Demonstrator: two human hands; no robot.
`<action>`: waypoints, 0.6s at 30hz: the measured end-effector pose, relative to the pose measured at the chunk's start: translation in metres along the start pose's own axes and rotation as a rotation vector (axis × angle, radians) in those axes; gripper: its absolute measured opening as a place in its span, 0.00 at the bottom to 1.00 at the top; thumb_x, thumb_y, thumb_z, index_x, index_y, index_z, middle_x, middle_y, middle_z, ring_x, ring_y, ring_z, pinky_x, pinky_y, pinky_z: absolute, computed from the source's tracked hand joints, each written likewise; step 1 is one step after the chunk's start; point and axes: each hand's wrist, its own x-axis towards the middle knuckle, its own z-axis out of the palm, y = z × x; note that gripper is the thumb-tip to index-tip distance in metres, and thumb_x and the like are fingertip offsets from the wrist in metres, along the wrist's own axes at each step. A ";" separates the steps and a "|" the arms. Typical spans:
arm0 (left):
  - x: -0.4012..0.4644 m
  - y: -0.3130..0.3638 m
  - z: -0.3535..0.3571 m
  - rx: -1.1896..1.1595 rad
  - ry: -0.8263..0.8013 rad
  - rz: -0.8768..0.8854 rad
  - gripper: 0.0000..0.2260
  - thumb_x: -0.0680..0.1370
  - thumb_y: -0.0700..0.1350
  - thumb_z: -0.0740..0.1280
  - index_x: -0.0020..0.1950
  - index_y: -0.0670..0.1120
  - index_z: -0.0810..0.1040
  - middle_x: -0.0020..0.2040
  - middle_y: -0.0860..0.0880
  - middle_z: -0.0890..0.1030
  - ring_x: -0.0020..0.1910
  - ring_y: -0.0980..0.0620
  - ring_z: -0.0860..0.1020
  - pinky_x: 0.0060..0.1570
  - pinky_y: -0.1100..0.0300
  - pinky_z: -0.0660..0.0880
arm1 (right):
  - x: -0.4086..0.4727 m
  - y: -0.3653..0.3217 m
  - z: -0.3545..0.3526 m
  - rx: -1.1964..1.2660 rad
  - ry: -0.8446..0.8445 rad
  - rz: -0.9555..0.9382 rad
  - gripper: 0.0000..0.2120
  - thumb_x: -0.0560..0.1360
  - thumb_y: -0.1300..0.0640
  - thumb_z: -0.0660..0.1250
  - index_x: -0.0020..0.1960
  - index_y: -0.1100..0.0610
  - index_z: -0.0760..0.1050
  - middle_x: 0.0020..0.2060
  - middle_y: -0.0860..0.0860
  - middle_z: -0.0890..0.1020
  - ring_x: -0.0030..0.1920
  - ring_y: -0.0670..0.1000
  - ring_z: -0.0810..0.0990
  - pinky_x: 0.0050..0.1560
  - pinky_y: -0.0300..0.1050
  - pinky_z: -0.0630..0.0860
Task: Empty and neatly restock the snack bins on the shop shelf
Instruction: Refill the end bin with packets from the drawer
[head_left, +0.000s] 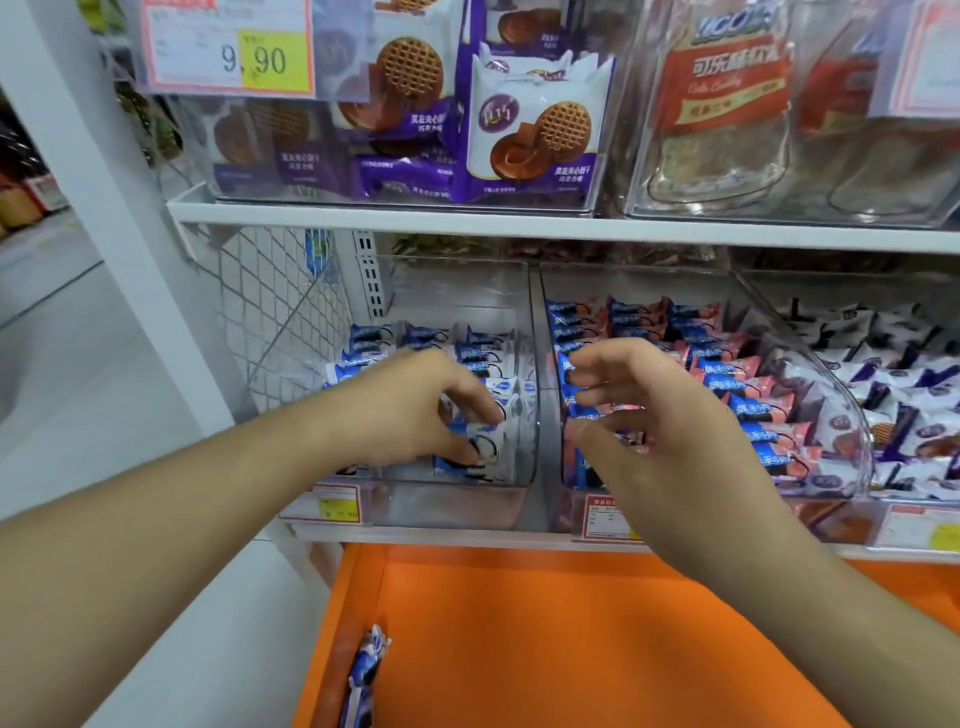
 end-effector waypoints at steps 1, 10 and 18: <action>0.007 -0.005 0.008 0.028 -0.030 0.003 0.18 0.69 0.51 0.83 0.56 0.64 0.85 0.51 0.67 0.84 0.48 0.66 0.81 0.51 0.62 0.80 | 0.000 0.001 0.000 -0.005 -0.001 -0.006 0.18 0.80 0.61 0.71 0.63 0.42 0.75 0.53 0.36 0.79 0.58 0.40 0.78 0.55 0.40 0.78; 0.022 -0.025 0.021 -0.049 -0.029 0.009 0.15 0.68 0.47 0.84 0.51 0.57 0.85 0.48 0.61 0.84 0.48 0.68 0.80 0.48 0.69 0.78 | -0.001 0.009 -0.003 0.033 -0.038 0.004 0.19 0.78 0.64 0.70 0.59 0.42 0.76 0.52 0.34 0.79 0.58 0.40 0.79 0.56 0.41 0.79; 0.021 -0.025 0.030 0.105 0.013 -0.019 0.16 0.67 0.52 0.84 0.53 0.58 0.87 0.48 0.59 0.85 0.47 0.63 0.81 0.41 0.74 0.74 | -0.002 0.011 -0.002 0.048 -0.038 0.013 0.18 0.77 0.66 0.70 0.57 0.45 0.77 0.51 0.37 0.81 0.57 0.40 0.80 0.56 0.38 0.78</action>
